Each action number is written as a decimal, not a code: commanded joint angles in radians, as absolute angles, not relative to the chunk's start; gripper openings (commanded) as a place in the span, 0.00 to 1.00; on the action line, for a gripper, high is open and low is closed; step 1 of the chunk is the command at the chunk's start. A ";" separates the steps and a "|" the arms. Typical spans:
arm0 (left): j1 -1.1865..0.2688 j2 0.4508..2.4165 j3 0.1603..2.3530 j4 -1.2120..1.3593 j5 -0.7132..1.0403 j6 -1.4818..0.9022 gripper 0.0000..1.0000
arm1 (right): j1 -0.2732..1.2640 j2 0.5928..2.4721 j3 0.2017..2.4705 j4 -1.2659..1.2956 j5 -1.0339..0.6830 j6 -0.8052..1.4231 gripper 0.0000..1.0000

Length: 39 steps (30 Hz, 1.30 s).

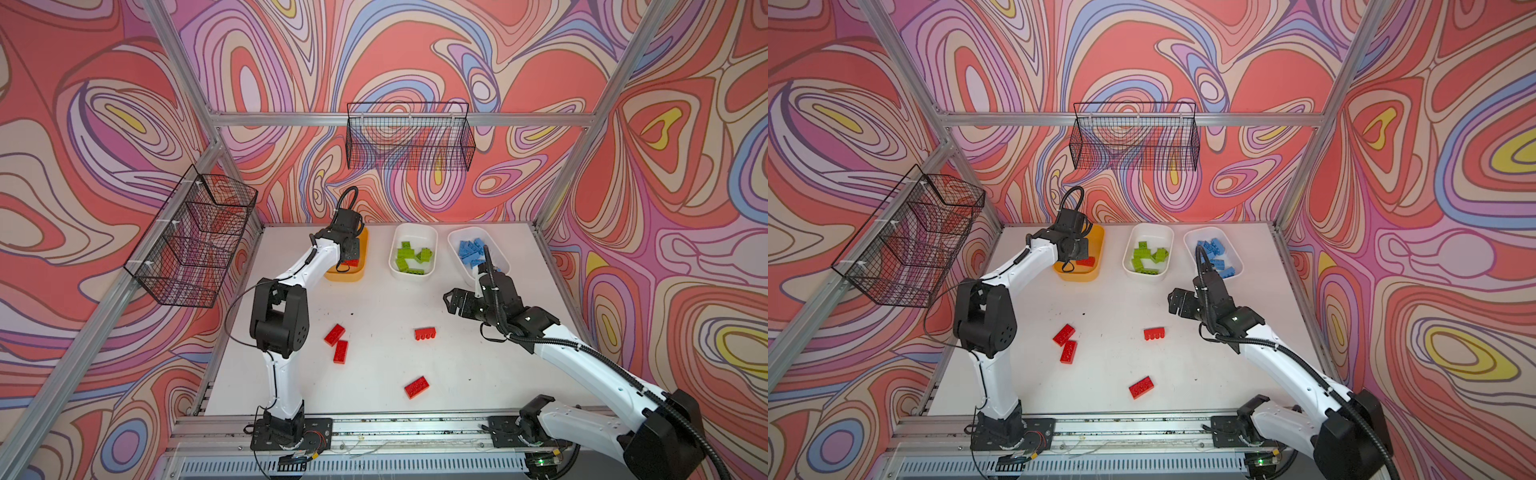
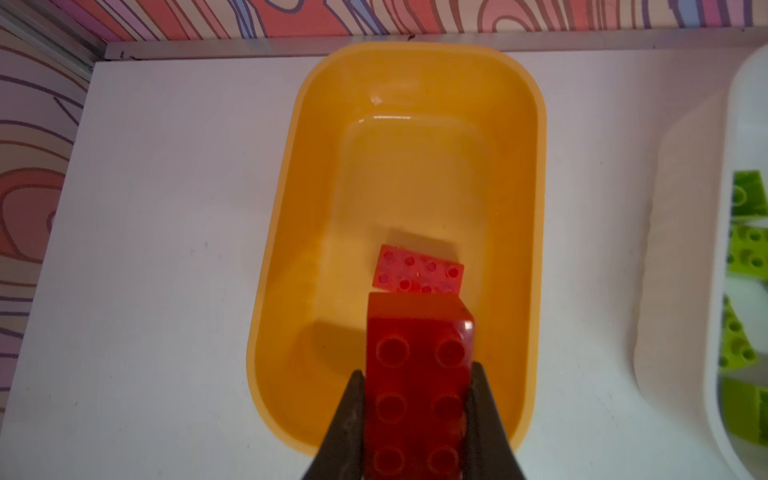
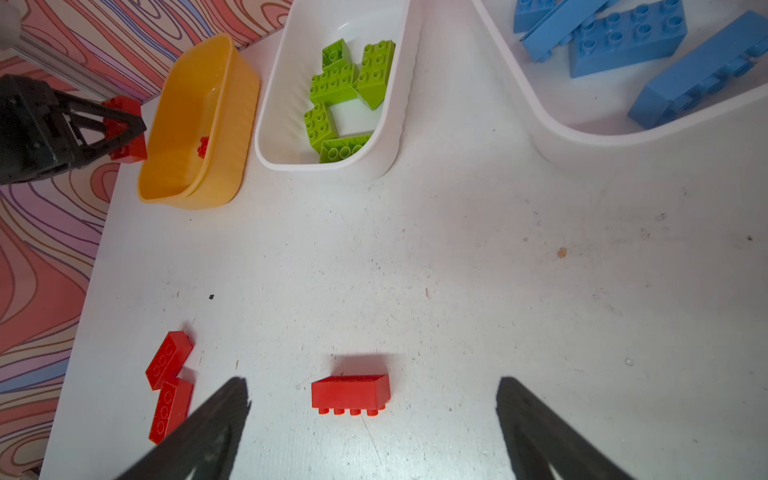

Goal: Sort the legos into containers by color
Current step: 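Carry the red brick over the yellow tub and open the left gripper, then move the left gripper down onto a red brick nearer the robot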

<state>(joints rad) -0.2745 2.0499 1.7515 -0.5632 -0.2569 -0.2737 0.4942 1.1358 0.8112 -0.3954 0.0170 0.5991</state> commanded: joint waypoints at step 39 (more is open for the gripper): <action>-0.399 1.463 1.027 -0.591 -0.270 -0.471 0.66 | 0.545 1.165 0.777 -0.262 -0.095 0.603 0.98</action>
